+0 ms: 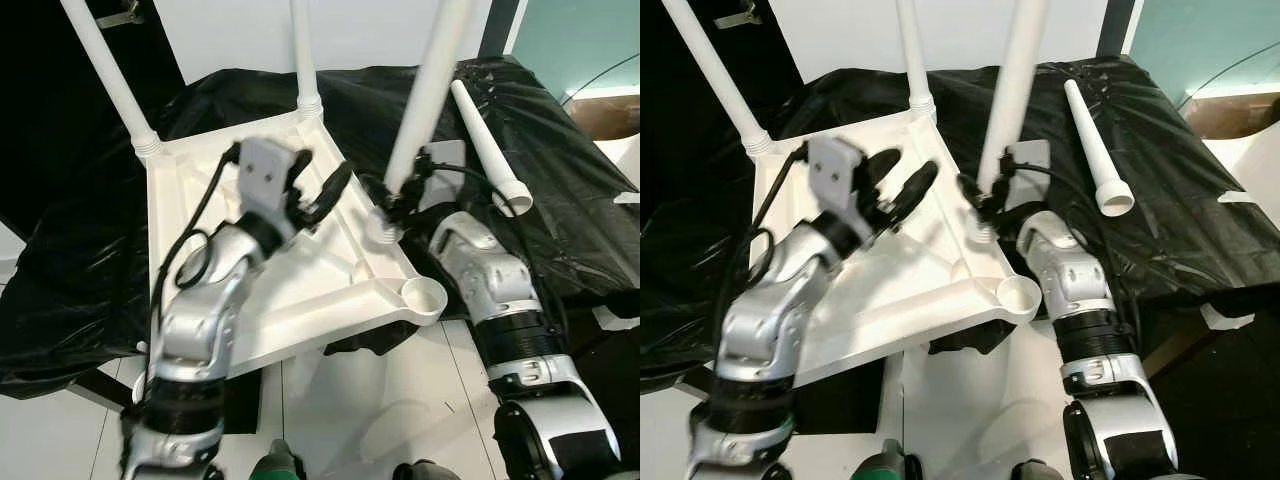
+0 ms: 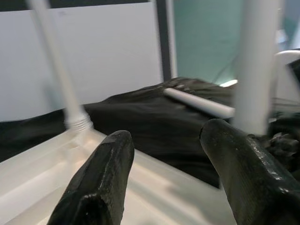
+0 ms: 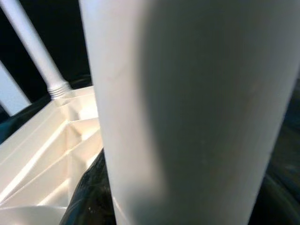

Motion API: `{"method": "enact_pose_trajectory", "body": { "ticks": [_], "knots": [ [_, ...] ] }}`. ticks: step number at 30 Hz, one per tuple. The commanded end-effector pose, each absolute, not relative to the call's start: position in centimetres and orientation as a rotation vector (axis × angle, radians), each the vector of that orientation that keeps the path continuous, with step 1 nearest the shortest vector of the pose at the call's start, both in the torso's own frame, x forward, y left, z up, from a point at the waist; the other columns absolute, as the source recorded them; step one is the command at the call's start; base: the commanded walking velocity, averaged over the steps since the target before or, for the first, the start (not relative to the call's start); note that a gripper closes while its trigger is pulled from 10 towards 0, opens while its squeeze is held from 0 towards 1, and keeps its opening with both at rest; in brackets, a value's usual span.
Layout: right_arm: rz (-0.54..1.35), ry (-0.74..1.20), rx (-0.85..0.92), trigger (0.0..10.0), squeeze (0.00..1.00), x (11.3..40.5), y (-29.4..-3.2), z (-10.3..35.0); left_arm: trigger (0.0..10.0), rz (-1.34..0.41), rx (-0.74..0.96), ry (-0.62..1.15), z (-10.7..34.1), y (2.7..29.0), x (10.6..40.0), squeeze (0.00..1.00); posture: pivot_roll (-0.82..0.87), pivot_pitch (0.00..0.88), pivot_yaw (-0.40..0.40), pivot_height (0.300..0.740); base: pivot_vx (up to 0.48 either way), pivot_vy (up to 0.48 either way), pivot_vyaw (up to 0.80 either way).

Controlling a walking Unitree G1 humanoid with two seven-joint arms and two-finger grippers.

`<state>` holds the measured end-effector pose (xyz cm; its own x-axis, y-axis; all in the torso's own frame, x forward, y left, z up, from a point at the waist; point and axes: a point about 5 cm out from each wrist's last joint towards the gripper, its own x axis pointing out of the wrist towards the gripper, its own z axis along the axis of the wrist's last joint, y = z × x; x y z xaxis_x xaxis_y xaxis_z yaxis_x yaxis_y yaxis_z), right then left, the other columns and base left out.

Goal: Building children table

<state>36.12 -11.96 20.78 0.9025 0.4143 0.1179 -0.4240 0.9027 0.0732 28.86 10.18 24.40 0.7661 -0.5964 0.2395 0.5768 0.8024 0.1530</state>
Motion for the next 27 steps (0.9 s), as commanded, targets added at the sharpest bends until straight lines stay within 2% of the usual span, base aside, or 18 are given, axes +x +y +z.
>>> {"method": "enact_pose_trajectory", "body": {
  "ticks": [1,7,12,22,27],
  "knots": [
    [0.419,-0.121,0.09,10.0,0.0,36.4,-11.8,21.4,10.0,-0.7,0.093,-0.285,24.3,10.0,28.1,0.0,0.06,0.033,0.028,0.74,0.0,0.0,0.0],
    [0.307,-0.109,0.101,10.0,0.0,37.0,-13.4,21.3,10.0,-0.845,0.193,-0.18,21.4,10.4,25.3,0.0,0.07,0.041,0.026,0.74,0.0,0.0,0.0],
    [0.342,-0.117,0.087,10.0,0.0,36.9,-13.3,21.5,10.0,-0.943,0.25,-0.084,19.3,10.2,23.5,0.0,0.07,0.05,0.024,0.74,0.0,0.0,0.0],
    [0.365,-0.112,0.057,10.0,0.0,36.6,-12.5,21.1,10.0,-1.053,0.343,0.057,16.1,9.9,22.1,0.0,0.07,0.053,0.021,0.74,0.0,0.0,0.0],
    [0.418,-0.12,0.05,10.0,0.0,36.4,-11.8,21.2,10.0,-1.044,0.41,0.086,15.1,9.7,22.2,0.0,0.07,0.052,0.02,0.74,0.0,0.0,0.0]
  ]
}}
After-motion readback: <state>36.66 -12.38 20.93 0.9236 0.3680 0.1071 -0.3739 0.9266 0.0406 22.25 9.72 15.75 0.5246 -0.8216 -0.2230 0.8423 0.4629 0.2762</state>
